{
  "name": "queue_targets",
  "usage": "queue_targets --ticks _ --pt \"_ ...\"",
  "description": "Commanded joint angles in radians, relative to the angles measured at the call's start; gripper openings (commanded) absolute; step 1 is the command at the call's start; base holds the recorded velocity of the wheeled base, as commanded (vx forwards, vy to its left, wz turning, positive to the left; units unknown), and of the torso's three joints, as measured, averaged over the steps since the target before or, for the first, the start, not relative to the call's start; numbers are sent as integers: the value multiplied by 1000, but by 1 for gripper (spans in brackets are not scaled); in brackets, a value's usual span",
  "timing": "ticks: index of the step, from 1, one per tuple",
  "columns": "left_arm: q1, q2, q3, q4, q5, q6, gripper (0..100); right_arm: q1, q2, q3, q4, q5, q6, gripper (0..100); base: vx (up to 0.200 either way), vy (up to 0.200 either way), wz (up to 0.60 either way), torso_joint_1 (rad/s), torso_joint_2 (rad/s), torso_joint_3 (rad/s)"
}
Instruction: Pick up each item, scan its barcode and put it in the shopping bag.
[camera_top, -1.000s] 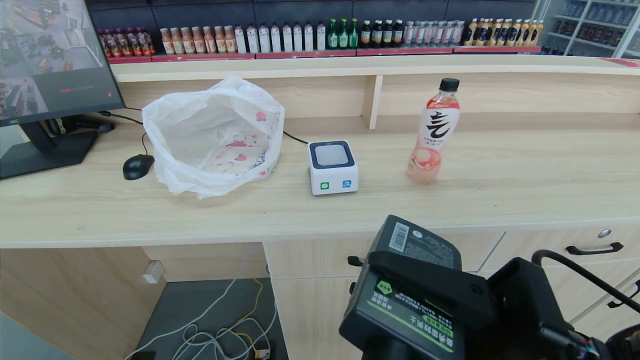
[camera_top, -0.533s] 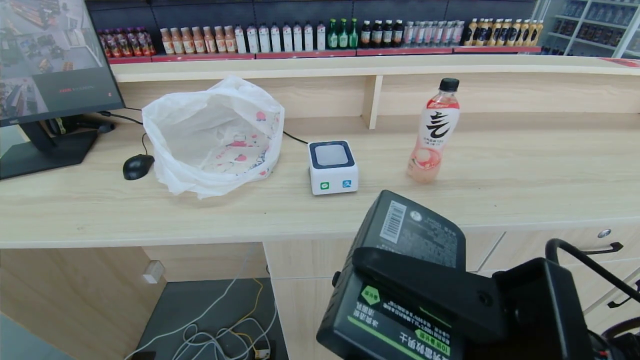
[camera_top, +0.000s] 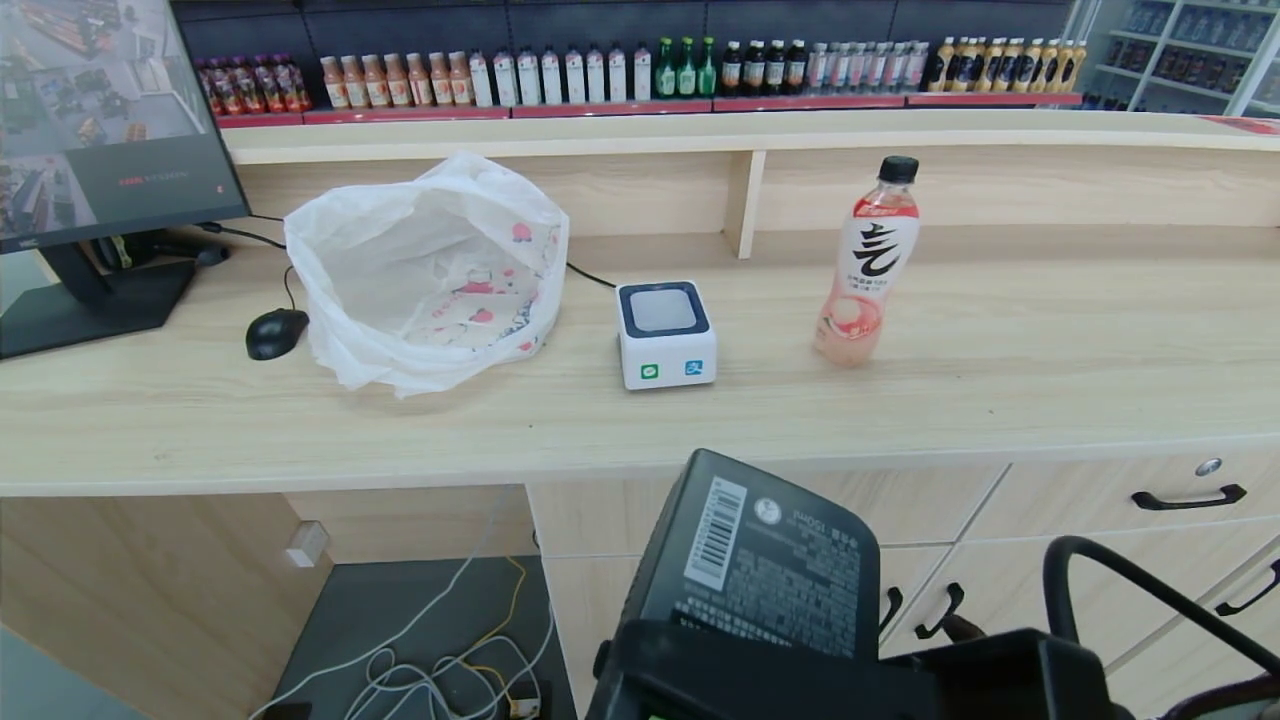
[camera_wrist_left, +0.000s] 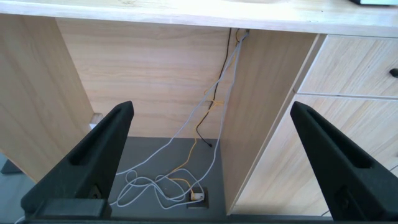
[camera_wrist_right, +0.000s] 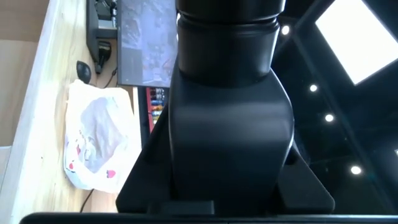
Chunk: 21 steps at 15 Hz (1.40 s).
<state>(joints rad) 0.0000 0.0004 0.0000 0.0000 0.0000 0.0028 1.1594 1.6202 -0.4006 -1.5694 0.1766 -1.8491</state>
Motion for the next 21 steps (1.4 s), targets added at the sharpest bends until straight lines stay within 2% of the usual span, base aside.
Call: queue_targets --ticks 1,16,19,21 --pt "-2 1 0 0 0 0 100 13 6 -1 -1 0 -24 0 0 0 0 0 0 0" --pt "0 0 0 0 0 0 100 13 -10 -7 -1 0 -33 0 0 0 0 0 0 0" --pt "-2 0 0 0 0 0 100 10 -65 -46 -1 0 38 0 0 0 0 0 0 0" --pt "0 0 0 0 0 0 100 -18 -99 -38 -1 0 197 0 0 0 0 0 0 0"
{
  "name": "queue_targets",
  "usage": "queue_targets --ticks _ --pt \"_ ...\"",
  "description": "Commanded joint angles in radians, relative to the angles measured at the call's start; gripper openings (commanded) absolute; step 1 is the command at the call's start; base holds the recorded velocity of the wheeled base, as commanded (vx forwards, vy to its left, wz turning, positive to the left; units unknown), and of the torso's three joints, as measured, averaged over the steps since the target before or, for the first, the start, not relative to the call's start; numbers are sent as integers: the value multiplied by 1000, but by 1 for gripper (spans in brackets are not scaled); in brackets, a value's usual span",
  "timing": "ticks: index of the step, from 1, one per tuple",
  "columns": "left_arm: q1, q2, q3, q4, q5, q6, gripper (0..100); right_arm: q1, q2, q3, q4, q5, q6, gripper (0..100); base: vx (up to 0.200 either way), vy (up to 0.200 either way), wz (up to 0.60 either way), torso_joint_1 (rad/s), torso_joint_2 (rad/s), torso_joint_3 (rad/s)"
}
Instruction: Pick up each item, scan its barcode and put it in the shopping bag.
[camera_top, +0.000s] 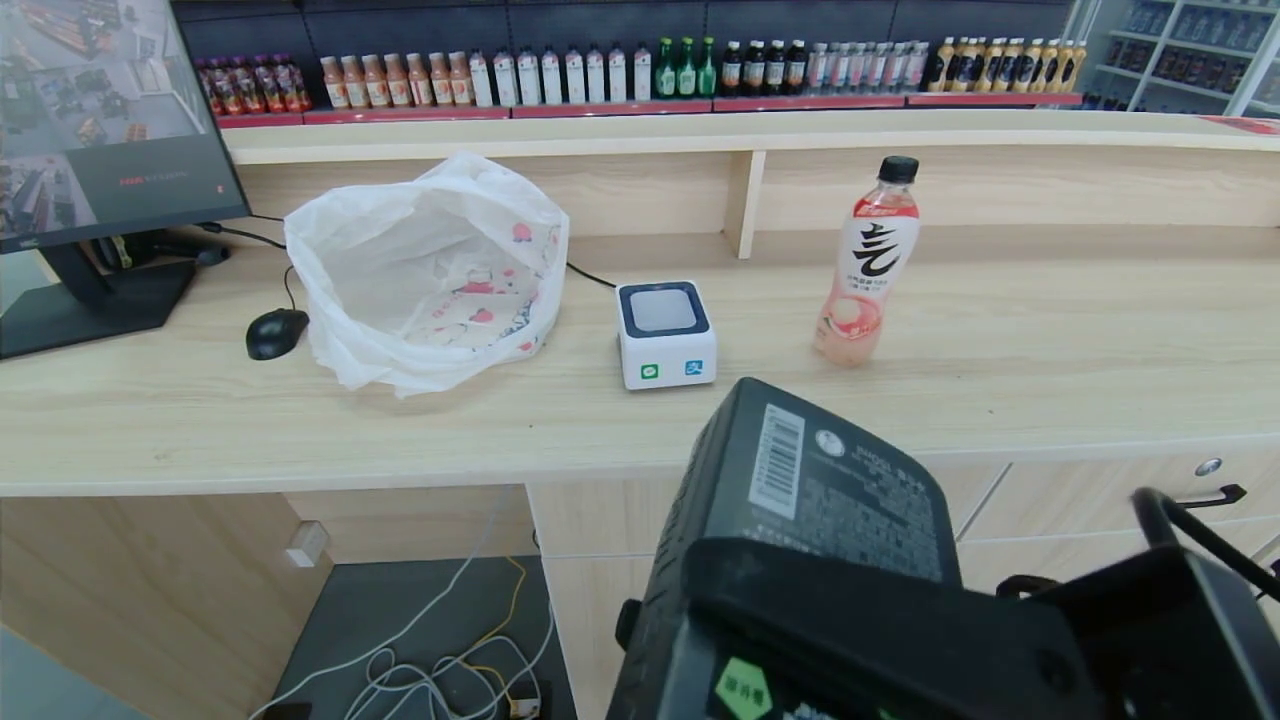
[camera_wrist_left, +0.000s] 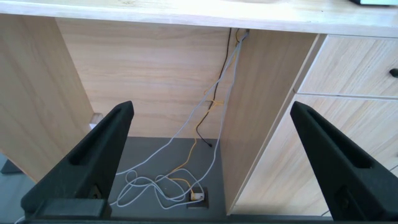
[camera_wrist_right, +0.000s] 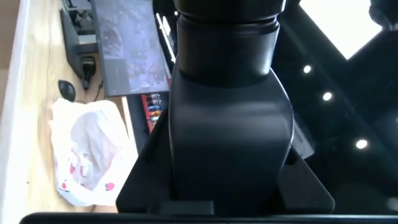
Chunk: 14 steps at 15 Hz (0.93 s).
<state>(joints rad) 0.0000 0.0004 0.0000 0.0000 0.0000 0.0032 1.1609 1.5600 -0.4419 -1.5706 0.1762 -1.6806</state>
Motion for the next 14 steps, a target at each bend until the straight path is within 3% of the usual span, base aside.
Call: queue_targets --ticks 1,4,9,14 --pt "0 0 0 0 0 0 100 -50 -54 19 0 0 95 0 0 0 0 0 0 0" --pt "0 0 0 0 0 0 100 -138 -67 89 0 0 318 0 0 0 0 0 0 0" --pt "0 0 0 0 0 0 100 -254 -67 146 0 0 552 0 0 0 0 0 0 0" --pt "0 0 0 0 0 0 100 -357 -98 186 0 19 990 0 0 0 0 0 0 0"
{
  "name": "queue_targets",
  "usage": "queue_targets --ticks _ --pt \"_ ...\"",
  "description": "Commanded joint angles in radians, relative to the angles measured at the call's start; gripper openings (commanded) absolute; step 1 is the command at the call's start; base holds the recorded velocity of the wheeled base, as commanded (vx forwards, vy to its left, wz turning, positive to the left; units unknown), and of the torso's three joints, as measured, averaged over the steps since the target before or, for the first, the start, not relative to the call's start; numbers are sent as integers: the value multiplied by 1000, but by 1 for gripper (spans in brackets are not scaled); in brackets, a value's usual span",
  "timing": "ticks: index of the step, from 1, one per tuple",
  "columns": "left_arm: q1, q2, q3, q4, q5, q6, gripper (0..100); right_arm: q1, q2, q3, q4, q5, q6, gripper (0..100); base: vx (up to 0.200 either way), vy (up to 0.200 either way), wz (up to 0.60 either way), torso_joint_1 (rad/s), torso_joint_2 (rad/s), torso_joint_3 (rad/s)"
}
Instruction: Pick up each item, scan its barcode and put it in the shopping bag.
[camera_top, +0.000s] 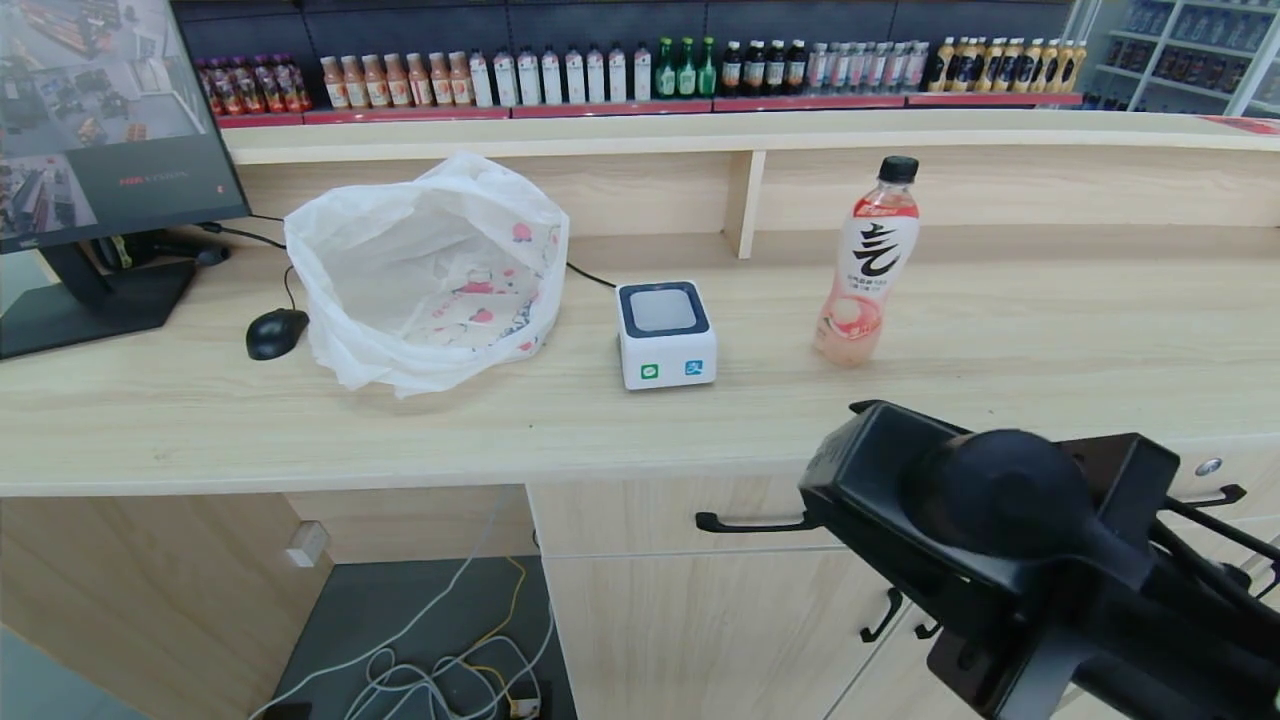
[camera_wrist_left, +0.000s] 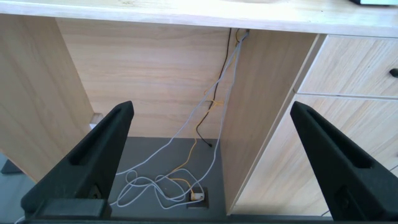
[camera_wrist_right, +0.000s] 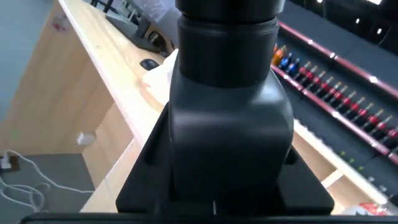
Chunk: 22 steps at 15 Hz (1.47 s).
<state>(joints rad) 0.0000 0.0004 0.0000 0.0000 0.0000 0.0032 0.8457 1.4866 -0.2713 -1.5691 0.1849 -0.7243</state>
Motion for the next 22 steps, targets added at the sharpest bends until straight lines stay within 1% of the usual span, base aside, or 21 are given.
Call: queue_targets --ticks 1,2,3,4,5,7,8,9,11,12,13,14,15,16,17,18,21,22 --pt "0 1 0 0 0 0 100 -71 -46 21 -2 30 77 0 0 0 0 0 0 0" --pt "-2 0 0 0 0 0 100 -79 -48 37 -2 42 112 0 0 0 0 0 0 0" --pt "0 0 0 0 0 0 100 -77 -22 46 -2 100 169 0 0 0 0 0 0 0" --pt "-2 1 0 0 0 0 100 -77 -22 43 -2 134 184 0 0 0 0 0 0 0" --pt "0 0 0 0 0 0 100 -82 -22 38 -2 196 197 0 0 0 0 0 0 0" --pt "0 0 0 0 0 0 100 -80 -8 12 -2 202 206 0 0 0 0 0 0 0" --pt "0 0 0 0 0 0 100 -80 -5 -22 -2 186 243 0 0 0 0 0 0 0" --pt "0 0 0 0 0 0 100 -79 -3 -43 -2 140 321 0 0 0 0 0 0 0" --pt "0 0 0 0 0 0 100 -74 -25 4 -2 -4 499 0 0 0 0 0 0 0" --pt "0 0 0 0 0 0 100 -76 -26 10 -2 -88 540 0 0 0 0 0 0 0" --pt "0 0 0 0 0 0 100 -77 -23 -31 -2 -183 562 0 0 0 0 0 0 0" --pt "0 0 0 0 0 0 100 -76 -11 -71 -2 -257 582 0 0 0 0 0 0 0" --pt "0 0 0 0 0 0 100 -77 3 -92 -2 -288 591 0 0 0 0 0 0 0" --pt "0 0 0 0 0 0 100 -79 47 -151 -2 -338 628 0 0 0 0 0 0 0" --pt "0 0 0 0 0 0 100 -82 80 -192 -2 -351 643 0 0 0 0 0 0 0" --pt "0 0 0 0 0 0 100 -103 96 -212 -2 -355 655 0 0 0 0 0 0 0" --pt "0 0 0 0 0 0 100 -228 135 -213 -2 -357 689 0 0 0 0 0 0 0" --pt "-2 0 0 0 0 0 100 -255 147 -215 -2 -357 691 0 0 0 0 0 0 0"
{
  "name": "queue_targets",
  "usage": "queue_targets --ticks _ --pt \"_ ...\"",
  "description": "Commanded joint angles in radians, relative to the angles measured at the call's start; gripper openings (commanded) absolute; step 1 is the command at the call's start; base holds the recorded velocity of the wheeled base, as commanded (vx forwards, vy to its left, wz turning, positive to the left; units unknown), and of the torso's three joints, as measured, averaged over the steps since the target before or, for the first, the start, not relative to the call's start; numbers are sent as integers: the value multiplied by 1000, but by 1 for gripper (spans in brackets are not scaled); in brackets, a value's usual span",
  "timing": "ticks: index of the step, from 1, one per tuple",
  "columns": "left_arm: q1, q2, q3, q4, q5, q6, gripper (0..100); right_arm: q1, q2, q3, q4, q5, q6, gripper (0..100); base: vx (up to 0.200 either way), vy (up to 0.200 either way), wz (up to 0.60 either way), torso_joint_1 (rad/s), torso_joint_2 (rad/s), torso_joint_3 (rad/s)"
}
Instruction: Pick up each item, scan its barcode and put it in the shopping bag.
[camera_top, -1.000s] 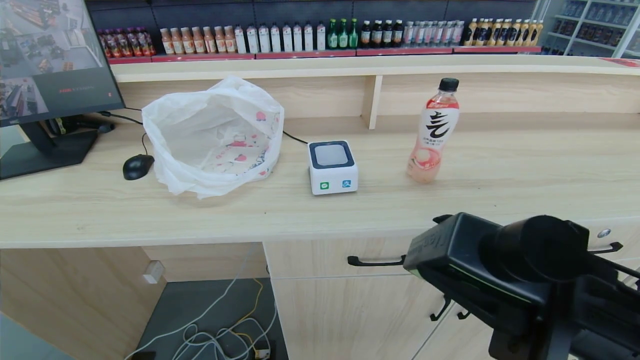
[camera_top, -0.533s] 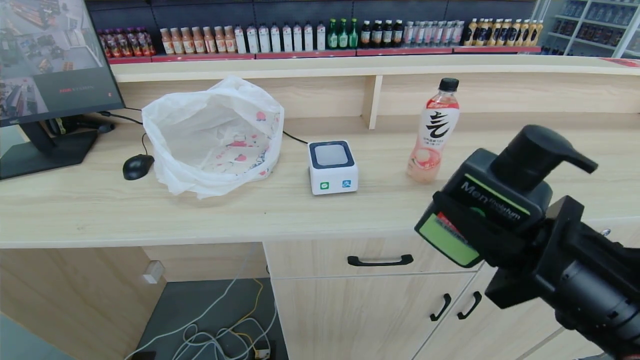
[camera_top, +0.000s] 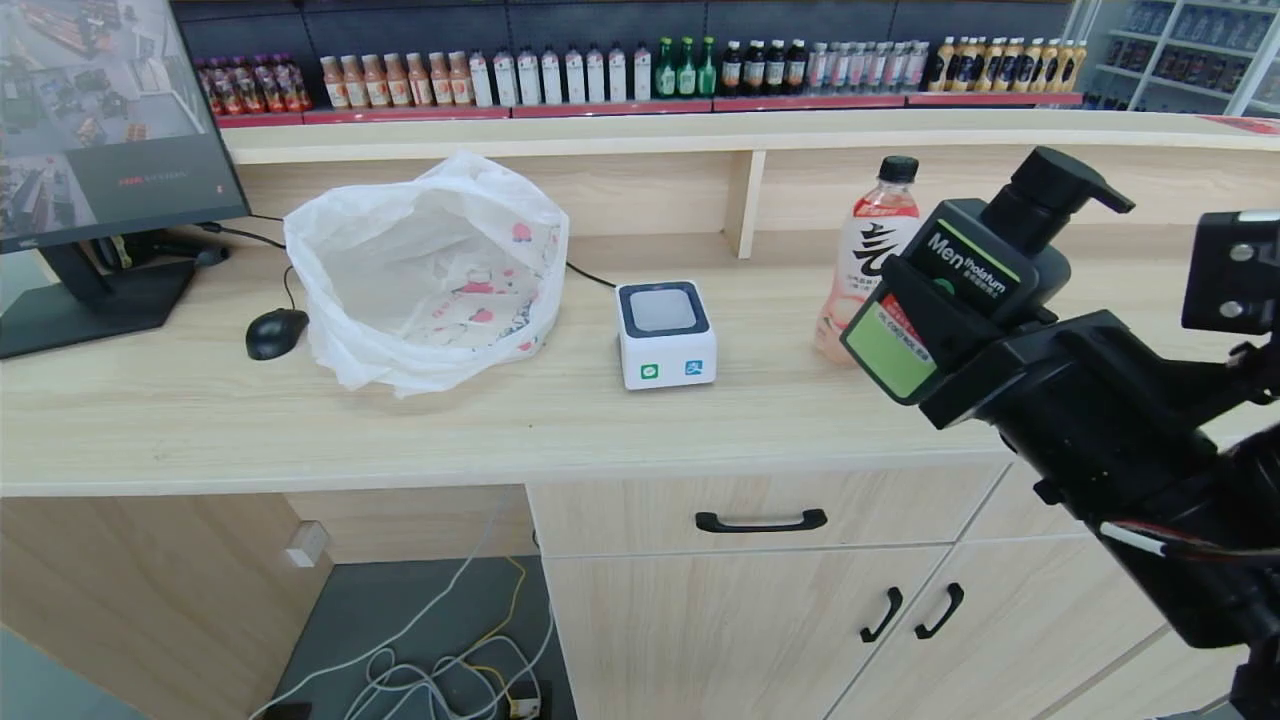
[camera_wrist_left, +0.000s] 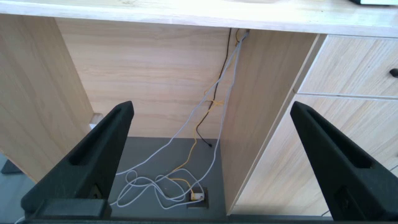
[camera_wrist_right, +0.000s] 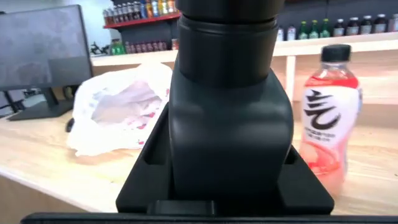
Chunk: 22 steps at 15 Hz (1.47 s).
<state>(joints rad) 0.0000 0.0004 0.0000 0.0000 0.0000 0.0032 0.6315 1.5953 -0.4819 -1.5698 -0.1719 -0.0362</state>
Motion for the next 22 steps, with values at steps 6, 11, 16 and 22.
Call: queue_targets --ticks 6,11,16,22 --pt "-2 0 0 0 0 9 100 -52 78 14 -1 0 4 0 0 0 0 0 0 0" --pt "-2 0 0 0 0 4 100 -55 107 23 -1 2 10 0 0 120 0 -1 0 2" --pt "-2 1 0 2 0 3 100 -53 149 -10 -1 6 12 0 0 200 0 4 3 4" --pt "-2 0 0 0 0 1 100 -50 172 -15 -1 6 12 0 0 200 0 0 2 4"
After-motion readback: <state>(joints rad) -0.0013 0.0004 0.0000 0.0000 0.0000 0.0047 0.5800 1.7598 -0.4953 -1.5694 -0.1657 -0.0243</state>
